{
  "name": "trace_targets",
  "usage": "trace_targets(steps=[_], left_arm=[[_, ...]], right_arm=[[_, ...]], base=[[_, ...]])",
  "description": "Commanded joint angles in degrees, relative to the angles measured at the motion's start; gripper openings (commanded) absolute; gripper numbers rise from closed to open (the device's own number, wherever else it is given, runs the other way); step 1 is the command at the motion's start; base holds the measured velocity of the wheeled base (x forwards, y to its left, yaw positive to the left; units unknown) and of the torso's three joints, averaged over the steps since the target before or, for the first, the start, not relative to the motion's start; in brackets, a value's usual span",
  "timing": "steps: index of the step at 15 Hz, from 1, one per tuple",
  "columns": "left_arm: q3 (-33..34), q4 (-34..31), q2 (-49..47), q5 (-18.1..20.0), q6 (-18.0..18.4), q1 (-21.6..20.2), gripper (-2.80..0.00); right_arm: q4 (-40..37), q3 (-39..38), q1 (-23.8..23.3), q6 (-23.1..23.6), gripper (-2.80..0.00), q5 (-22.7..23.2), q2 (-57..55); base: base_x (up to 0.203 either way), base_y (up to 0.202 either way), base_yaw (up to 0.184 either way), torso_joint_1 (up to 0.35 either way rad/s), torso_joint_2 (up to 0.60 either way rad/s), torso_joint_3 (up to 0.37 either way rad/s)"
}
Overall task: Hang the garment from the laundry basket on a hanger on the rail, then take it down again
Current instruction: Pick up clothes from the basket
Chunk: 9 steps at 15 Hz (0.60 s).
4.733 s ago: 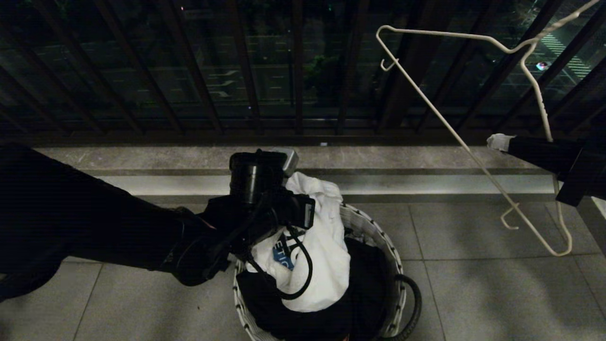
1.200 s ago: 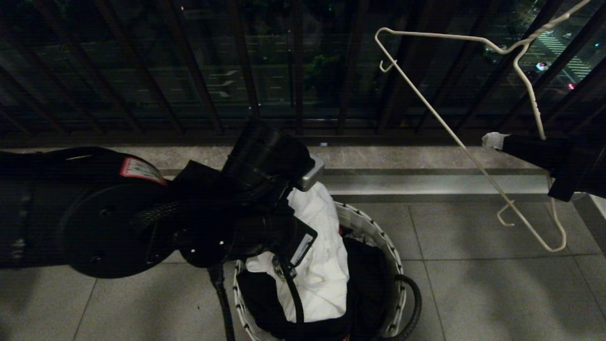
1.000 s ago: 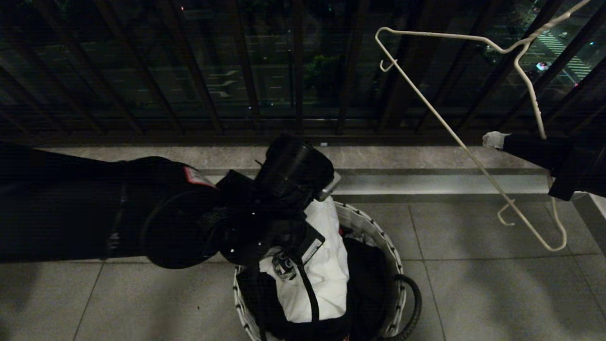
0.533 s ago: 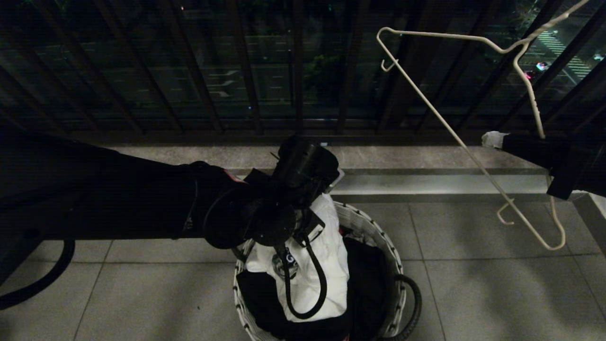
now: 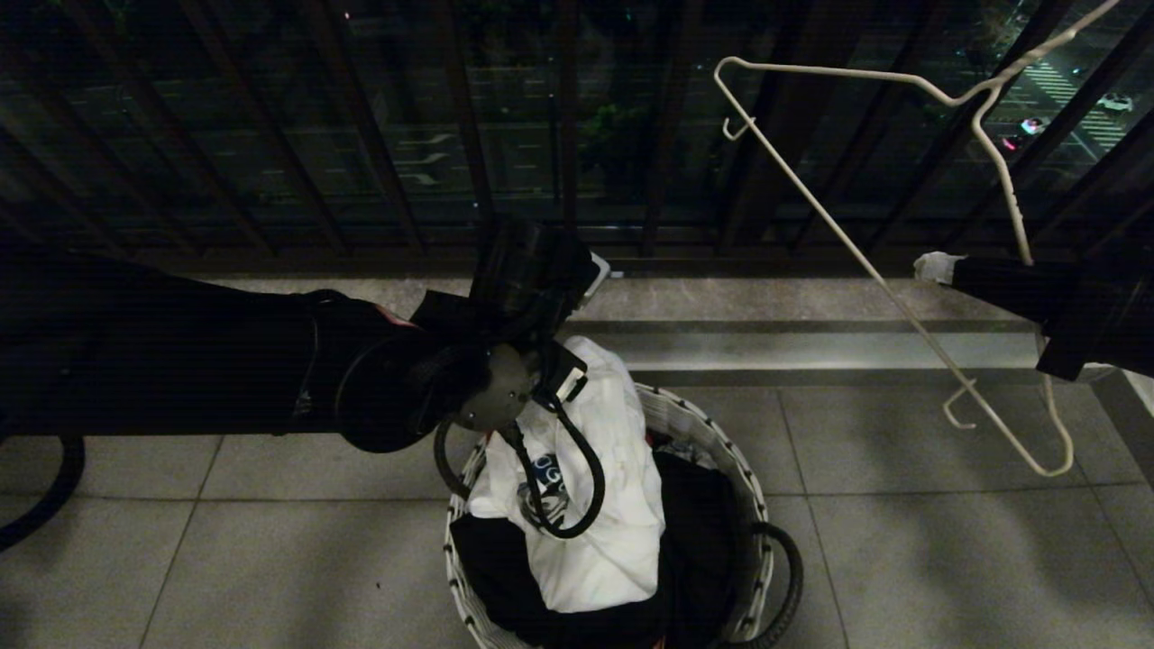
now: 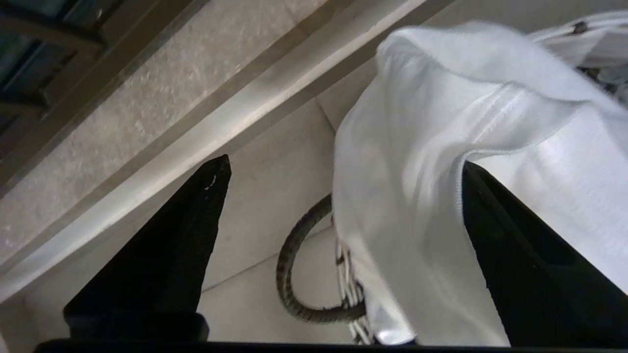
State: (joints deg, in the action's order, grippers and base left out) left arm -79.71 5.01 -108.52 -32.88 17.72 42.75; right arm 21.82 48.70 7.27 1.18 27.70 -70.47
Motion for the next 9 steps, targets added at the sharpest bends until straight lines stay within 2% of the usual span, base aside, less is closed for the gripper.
trace_targets(steps=[1,5,7,9], left_arm=[[1.8,0.1,2.6,-0.1,0.1,0.1,0.00],[3.2,0.1,1.0,0.2,-0.2,1.1,0.00],[3.0,0.1,-0.7,1.3,-2.3,2.1,0.00],[2.0,0.1,-2.3,2.0,-2.3,2.1,0.00]], right_arm=[[0.2,0.0,0.1,0.1,-2.80,0.2,-0.1],[0.2,0.0,0.1,0.1,-2.80,0.2,-0.4],[0.2,0.0,0.1,0.1,-2.80,0.2,-0.4],[0.2,0.1,0.1,0.1,-2.80,0.2,-0.4]], base=[[0.000,0.000,0.000,0.000,0.00,0.000],[0.000,0.000,0.000,0.000,0.00,0.000],[0.000,0.000,0.000,0.000,0.00,0.000],[0.000,0.000,0.000,0.000,0.00,0.000]])
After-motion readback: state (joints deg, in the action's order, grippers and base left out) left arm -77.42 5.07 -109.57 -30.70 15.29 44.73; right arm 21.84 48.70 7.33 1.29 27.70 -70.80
